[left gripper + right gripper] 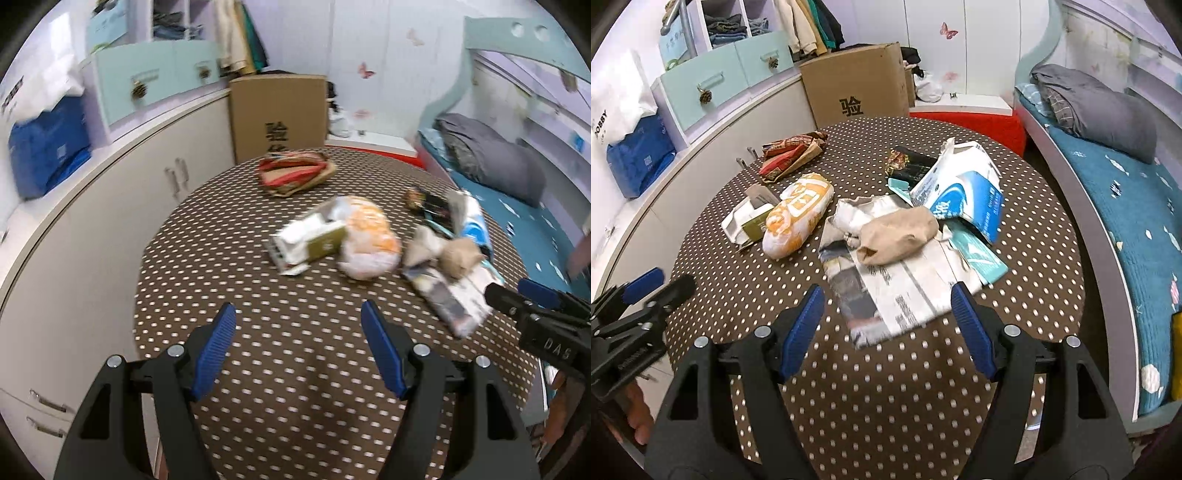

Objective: Collect trash
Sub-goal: 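Grasp the white carton with the left gripper while the right grasps the tan cloth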

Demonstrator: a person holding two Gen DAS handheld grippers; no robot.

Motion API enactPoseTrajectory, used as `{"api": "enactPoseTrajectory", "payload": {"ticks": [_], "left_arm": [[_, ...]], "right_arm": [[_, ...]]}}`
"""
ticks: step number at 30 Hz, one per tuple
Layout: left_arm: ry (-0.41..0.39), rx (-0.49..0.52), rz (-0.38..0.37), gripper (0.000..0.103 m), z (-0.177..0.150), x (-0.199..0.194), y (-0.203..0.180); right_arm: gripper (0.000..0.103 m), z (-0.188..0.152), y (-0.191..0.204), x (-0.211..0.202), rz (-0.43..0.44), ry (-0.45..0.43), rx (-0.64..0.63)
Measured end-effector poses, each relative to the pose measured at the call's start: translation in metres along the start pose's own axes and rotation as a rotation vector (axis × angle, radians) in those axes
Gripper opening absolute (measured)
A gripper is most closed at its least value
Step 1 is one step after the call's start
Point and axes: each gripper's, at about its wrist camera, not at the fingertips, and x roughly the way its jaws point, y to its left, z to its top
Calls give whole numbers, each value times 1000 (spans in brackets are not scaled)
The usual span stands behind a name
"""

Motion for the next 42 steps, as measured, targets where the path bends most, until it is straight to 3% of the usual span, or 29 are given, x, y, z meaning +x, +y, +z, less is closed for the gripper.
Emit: {"api": "enactPoseTrajectory", "payload": {"ticks": [7,16,20,25,29,35,37,38,42], "left_arm": [[7,-49,29,71,14,20,30],[11,-13,24,75,30,46,33],[16,10,-3,87,33,54,28],[43,80,19,91,41,72,17],[64,117,-16,92,52,88,11],[103,158,-58,92,63,123,-1],[113,164,-70,89,63,131,-3],[114,164,-74,72,63,132,-4],[105,132,-77,62,61,127,-1]], "right_arm": [[80,16,1,27,-30,29,10],[81,28,-5,51,-51,49,36],[80,29,-3,62,-48,50,8],[63,33,-4,74,-55,44,1],[46,35,-5,72,-31,27,4],[40,33,-9,64,-28,24,19],[40,32,-10,61,-29,22,18],[40,31,-10,58,-30,20,18],[40,29,-14,46,-29,5,23]]}}
